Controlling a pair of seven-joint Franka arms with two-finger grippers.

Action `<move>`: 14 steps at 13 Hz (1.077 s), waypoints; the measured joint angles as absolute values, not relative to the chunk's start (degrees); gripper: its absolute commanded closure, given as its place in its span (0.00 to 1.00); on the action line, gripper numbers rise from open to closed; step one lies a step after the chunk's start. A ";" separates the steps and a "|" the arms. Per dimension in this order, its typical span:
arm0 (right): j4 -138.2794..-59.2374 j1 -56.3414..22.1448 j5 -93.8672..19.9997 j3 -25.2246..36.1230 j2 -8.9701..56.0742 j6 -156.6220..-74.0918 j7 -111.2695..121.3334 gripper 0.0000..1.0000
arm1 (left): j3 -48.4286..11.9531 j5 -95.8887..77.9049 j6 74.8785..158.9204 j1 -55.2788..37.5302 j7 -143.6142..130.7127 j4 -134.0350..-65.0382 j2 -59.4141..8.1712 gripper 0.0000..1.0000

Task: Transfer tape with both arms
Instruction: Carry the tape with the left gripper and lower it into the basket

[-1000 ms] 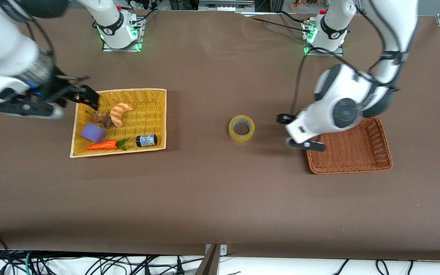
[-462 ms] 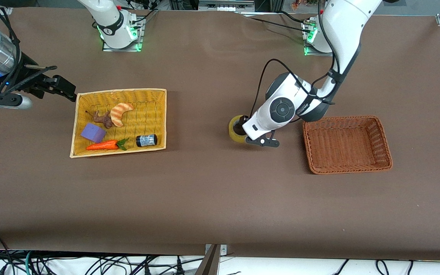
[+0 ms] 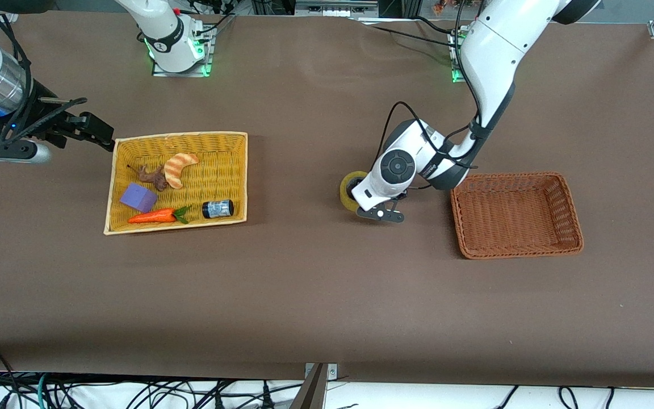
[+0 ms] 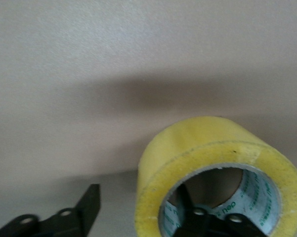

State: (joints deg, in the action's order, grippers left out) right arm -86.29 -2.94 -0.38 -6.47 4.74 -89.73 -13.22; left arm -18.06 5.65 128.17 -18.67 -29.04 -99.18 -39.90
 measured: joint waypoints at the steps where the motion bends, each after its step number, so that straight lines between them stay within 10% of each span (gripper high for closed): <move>1: -86.29 -2.93 -0.38 -6.47 4.74 -89.73 -13.10 0.00 | -18.04 5.66 128.17 -18.65 -29.04 -98.99 -39.90 1.00; 14: -86.29 -2.91 -0.38 -6.45 4.75 -89.73 -12.41 0.00 | -16.16 14.96 95.61 6.53 -2.37 -91.21 -28.98 1.00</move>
State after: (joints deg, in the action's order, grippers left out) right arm -86.29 -2.91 -0.38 -6.45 4.75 -89.73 -12.41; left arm -16.16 14.96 95.61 6.53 -2.37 -91.21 -28.98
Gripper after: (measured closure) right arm 0.000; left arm 0.784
